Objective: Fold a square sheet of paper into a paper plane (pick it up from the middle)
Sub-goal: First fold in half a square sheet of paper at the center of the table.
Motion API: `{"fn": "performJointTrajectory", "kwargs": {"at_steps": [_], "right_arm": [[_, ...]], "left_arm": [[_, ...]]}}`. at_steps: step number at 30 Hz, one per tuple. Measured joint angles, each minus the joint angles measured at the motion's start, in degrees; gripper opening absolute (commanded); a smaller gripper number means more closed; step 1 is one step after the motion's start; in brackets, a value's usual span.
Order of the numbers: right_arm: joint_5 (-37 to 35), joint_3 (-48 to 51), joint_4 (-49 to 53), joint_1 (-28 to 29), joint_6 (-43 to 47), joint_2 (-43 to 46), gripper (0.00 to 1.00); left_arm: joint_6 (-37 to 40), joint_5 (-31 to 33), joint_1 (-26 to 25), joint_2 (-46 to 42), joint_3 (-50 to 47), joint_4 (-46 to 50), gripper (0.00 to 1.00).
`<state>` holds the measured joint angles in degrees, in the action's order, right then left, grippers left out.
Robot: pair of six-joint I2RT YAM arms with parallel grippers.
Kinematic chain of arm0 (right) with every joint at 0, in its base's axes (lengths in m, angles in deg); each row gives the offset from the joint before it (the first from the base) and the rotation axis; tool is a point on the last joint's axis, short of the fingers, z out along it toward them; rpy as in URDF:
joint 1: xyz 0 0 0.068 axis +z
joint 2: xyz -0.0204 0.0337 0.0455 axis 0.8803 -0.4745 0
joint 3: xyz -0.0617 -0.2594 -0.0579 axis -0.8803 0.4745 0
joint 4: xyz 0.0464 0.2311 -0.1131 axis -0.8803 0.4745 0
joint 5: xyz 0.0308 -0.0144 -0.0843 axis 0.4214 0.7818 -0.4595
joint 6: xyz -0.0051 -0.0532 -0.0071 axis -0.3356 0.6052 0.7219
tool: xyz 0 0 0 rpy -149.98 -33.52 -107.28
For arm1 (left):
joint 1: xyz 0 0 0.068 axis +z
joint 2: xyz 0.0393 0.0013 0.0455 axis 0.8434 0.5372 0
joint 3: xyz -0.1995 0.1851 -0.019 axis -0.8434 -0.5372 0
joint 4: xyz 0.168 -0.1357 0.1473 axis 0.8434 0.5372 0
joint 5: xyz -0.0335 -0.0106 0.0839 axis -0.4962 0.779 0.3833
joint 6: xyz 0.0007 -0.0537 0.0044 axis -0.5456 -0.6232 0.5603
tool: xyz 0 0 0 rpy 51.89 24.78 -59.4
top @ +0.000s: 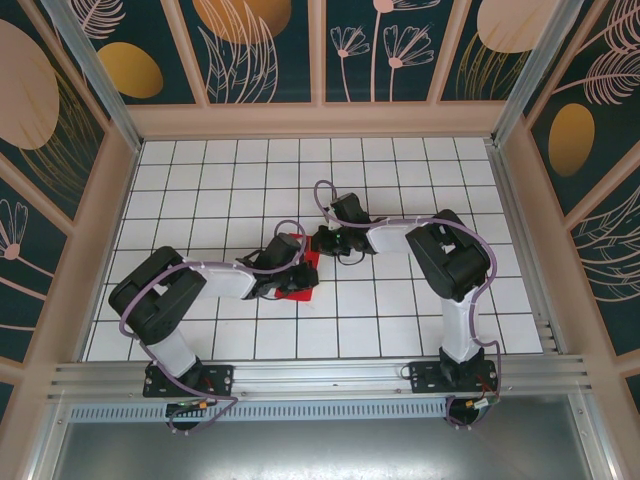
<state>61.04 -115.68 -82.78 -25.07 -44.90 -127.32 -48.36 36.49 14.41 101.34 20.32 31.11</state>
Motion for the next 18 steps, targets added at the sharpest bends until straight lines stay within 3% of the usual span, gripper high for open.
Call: {"fn": "performJointTrajectory", "kwargs": {"at_steps": [18], "right_arm": [[0.2, 0.0, -0.1, -0.2, 0.0, -0.1, 0.0]], "left_arm": [[-2.7, 0.6, -3.3, -4.6, -6.6, -3.5, 0.0]]}}
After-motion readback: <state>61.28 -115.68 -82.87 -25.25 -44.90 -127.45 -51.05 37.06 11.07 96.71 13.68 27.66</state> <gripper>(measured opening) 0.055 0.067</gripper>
